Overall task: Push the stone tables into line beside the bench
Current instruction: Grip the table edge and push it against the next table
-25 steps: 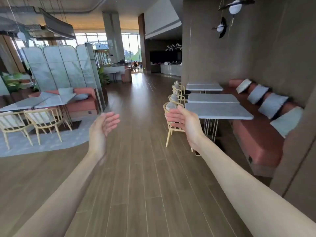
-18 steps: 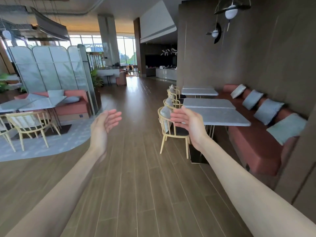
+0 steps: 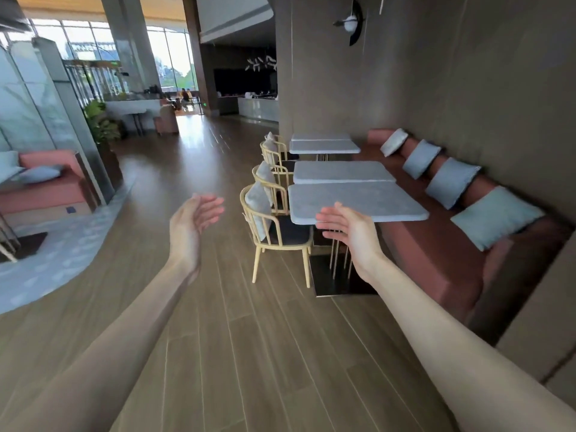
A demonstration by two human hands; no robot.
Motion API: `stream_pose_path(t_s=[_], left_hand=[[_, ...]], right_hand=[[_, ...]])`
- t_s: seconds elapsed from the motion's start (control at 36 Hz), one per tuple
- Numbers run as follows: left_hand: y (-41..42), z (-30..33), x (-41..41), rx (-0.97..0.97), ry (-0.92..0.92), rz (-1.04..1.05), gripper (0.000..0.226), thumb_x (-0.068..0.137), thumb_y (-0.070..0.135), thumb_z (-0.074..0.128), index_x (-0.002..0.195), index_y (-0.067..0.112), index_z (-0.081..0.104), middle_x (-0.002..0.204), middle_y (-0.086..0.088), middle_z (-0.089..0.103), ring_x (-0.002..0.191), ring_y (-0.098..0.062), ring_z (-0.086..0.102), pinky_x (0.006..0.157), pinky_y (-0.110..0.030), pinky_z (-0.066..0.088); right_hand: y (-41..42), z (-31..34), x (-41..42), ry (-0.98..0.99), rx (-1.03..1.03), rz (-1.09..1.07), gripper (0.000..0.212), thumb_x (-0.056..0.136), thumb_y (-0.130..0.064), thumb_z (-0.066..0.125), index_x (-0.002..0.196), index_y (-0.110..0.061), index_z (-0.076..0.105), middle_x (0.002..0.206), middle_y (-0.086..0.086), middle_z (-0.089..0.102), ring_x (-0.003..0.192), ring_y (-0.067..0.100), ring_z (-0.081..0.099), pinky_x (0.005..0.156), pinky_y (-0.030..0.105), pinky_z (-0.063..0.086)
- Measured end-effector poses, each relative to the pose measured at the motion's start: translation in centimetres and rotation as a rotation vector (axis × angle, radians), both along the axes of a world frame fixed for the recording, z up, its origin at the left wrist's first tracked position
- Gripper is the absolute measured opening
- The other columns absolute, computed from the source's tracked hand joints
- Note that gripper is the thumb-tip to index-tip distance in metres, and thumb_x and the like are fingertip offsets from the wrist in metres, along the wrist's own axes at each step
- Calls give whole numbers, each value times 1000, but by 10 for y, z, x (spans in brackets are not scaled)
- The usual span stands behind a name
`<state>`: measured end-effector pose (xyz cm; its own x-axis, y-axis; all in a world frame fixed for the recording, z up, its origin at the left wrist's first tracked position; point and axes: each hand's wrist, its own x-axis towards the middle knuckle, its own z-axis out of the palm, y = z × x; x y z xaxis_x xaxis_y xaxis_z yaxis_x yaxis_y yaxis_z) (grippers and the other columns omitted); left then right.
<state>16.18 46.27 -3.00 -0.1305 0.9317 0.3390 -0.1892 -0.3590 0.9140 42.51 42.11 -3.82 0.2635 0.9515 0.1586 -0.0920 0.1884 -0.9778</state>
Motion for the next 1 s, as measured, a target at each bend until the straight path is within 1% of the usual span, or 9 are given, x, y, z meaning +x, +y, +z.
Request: stream_pose_path(t_s=[0.14, 0.31, 0.47, 0.64, 0.75, 0.81, 0.86, 0.94, 1.0], left_hand=[[124, -33, 56, -39, -17, -71, 36, 105, 31, 39, 105, 8, 66, 111, -15, 71, 97, -22, 68, 85, -28, 50], [270, -63, 121, -118, -24, -135, 43, 96, 39, 45, 108, 4, 67, 109, -16, 73, 103, -29, 70, 95, -38, 52], [399, -87, 180, -212, 21, -153, 37, 103, 33, 41, 107, 8, 69, 107, -10, 75, 101, -24, 71, 96, -39, 52], [512, -130, 226, -304, 94, -121, 37, 102, 32, 44, 107, 5, 69, 107, -12, 74, 101, -26, 69, 96, -40, 51], [589, -174, 243, -363, 182, -63, 31, 103, 29, 45, 102, 12, 70, 108, -10, 74, 106, -29, 68, 99, -42, 49], [627, -204, 249, -400, 244, -30, 32, 102, 29, 45, 104, 9, 70, 109, -8, 74, 106, -28, 67, 100, -43, 48], [664, -234, 256, -443, 312, -23, 33, 100, 32, 46, 105, 10, 71, 110, -9, 73, 107, -28, 66, 100, -45, 48], [708, -275, 268, -518, 424, -24, 38, 89, 44, 48, 103, 18, 72, 110, -10, 72, 106, -27, 66, 100, -44, 47], [736, -304, 276, -571, 492, -45, 36, 94, 42, 47, 108, 19, 73, 111, -8, 71, 108, -23, 64, 101, -42, 46]], right_hand=[[102, -29, 51, -45, -32, -74, 32, 101, -28, 50, 107, -4, 70, 100, 11, 76, 96, 24, 72, 88, 36, 56], [233, -47, 112, -56, -108, -152, 29, 100, -27, 50, 102, -7, 71, 97, 10, 77, 95, 25, 72, 88, 39, 56], [344, -66, 163, -50, -187, -225, 28, 100, -26, 53, 104, -5, 71, 96, 9, 77, 93, 24, 73, 90, 39, 56], [466, -104, 206, -32, -285, -272, 28, 99, -22, 54, 103, 0, 70, 100, 17, 75, 99, 33, 70, 93, 43, 54], [563, -155, 228, -148, -348, -198, 24, 99, -22, 53, 88, -10, 70, 102, 17, 74, 94, 26, 70, 92, 42, 52], [610, -191, 237, -252, -383, -148, 26, 98, -23, 53, 89, -6, 70, 102, 16, 73, 95, 26, 68, 94, 44, 50], [654, -228, 244, -365, -436, -91, 31, 97, -26, 54, 94, 1, 68, 101, 20, 69, 99, 32, 64, 93, 48, 49], [703, -279, 250, -494, -491, -30, 33, 98, -33, 52, 99, -5, 68, 101, 12, 68, 95, 26, 61, 77, 36, 44], [733, -309, 254, -587, -518, 6, 35, 98, -36, 50, 97, -5, 69, 100, 7, 67, 93, 21, 58, 72, 31, 37]])
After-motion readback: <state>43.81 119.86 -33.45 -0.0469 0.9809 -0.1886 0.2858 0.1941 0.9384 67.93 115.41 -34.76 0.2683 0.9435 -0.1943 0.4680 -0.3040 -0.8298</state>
